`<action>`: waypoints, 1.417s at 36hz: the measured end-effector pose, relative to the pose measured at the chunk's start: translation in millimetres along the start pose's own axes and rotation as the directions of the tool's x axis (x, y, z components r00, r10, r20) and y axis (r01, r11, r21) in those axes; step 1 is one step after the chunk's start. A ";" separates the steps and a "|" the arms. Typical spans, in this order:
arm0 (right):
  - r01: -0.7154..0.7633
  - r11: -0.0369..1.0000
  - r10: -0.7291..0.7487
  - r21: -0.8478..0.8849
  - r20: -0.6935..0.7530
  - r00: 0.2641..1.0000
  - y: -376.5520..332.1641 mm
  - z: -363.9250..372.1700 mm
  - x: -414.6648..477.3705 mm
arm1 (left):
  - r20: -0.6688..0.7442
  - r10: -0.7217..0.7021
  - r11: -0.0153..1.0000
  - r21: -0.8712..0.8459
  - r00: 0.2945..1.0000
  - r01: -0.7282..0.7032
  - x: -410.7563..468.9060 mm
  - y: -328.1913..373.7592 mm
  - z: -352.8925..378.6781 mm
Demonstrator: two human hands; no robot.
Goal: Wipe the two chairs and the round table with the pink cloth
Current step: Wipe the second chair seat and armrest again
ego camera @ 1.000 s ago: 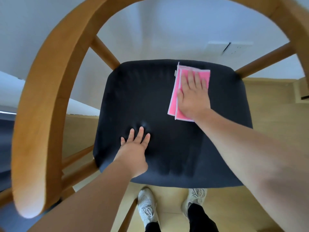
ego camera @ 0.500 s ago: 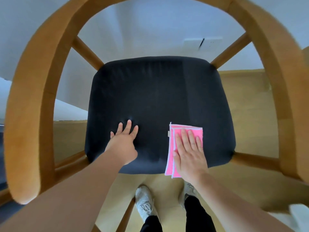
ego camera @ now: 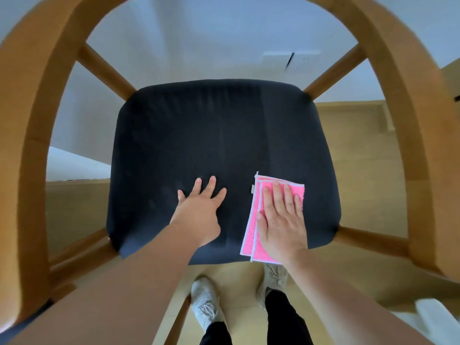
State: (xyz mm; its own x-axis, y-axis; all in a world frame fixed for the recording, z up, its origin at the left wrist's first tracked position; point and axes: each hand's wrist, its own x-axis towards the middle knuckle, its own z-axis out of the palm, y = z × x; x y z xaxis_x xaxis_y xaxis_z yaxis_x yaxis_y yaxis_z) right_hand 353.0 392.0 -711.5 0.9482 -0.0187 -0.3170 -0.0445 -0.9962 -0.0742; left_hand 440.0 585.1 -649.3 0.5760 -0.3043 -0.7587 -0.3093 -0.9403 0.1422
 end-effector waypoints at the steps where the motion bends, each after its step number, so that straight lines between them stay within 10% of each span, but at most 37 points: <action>1: -0.010 1.000 0.010 0.001 0.003 1.000 0.4 -2.0 5.0 | 0.016 0.002 1.000 -0.007 1.000 -0.001 0.6 -0.3 -2.7; 24: -0.020 1.000 0.019 -0.012 -0.052 0.998 16.5 -96.4 276.8 | 0.114 -0.004 1.000 0.031 0.993 0.000 8.5 4.3 -8.9; 51: -0.380 0.917 0.381 0.118 0.019 0.925 53.2 -24.0 47.4 | 0.055 -0.013 0.998 0.057 0.998 0.010 5.2 3.8 -5.4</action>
State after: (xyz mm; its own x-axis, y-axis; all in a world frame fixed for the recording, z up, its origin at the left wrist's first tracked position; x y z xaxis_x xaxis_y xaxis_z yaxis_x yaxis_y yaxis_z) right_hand 403.1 336.1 -707.8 0.8539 -0.3949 -0.3390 -0.4383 -0.8969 -0.0592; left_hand 445.8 579.0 -649.3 0.5378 -0.2836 -0.7939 -0.3466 -0.9328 0.0984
